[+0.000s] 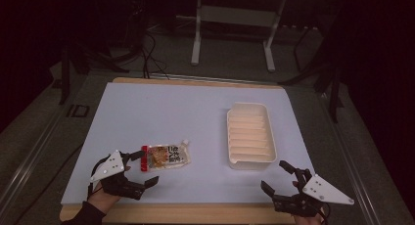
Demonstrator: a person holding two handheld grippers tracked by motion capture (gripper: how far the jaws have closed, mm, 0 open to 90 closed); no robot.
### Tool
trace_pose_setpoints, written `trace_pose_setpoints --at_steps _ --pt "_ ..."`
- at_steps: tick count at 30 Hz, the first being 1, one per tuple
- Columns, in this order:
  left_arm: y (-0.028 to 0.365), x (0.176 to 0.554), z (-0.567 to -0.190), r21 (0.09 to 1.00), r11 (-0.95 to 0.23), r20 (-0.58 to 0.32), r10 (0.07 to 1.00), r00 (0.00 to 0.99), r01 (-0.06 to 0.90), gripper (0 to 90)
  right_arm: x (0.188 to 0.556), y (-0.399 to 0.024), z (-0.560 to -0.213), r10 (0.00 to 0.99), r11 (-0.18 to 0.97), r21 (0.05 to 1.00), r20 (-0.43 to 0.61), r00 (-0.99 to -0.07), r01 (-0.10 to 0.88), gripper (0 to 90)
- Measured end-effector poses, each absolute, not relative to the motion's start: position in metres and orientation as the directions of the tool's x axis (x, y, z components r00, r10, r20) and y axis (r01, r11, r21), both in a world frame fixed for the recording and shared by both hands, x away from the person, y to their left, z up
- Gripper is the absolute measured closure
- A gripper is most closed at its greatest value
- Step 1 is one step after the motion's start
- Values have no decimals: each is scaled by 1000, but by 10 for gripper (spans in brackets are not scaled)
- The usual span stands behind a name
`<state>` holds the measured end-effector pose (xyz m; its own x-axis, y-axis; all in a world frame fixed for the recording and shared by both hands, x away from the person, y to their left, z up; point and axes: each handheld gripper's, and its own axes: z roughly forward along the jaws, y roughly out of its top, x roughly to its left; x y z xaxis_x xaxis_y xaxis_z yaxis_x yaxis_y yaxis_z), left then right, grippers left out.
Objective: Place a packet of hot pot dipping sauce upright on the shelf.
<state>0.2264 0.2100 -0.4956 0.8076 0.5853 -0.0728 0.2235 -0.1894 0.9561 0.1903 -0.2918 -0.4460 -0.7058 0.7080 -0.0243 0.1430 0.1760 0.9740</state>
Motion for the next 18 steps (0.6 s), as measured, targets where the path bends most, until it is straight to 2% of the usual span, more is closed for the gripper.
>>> trace_pose_setpoints --at_steps 6,12,18 --pt "210 228 -495 952 -199 -78 574 815 231 42 190 -287 -448 691 216 965 -42 -721 151 121" --pt "209 224 -492 959 -199 -60 551 832 201 42 190 -287 -449 688 203 967 -30 -725 152 121" --pt "204 224 -493 936 -257 -58 563 824 242 41 187 -286 -448 691 198 971 -42 -722 132 124"
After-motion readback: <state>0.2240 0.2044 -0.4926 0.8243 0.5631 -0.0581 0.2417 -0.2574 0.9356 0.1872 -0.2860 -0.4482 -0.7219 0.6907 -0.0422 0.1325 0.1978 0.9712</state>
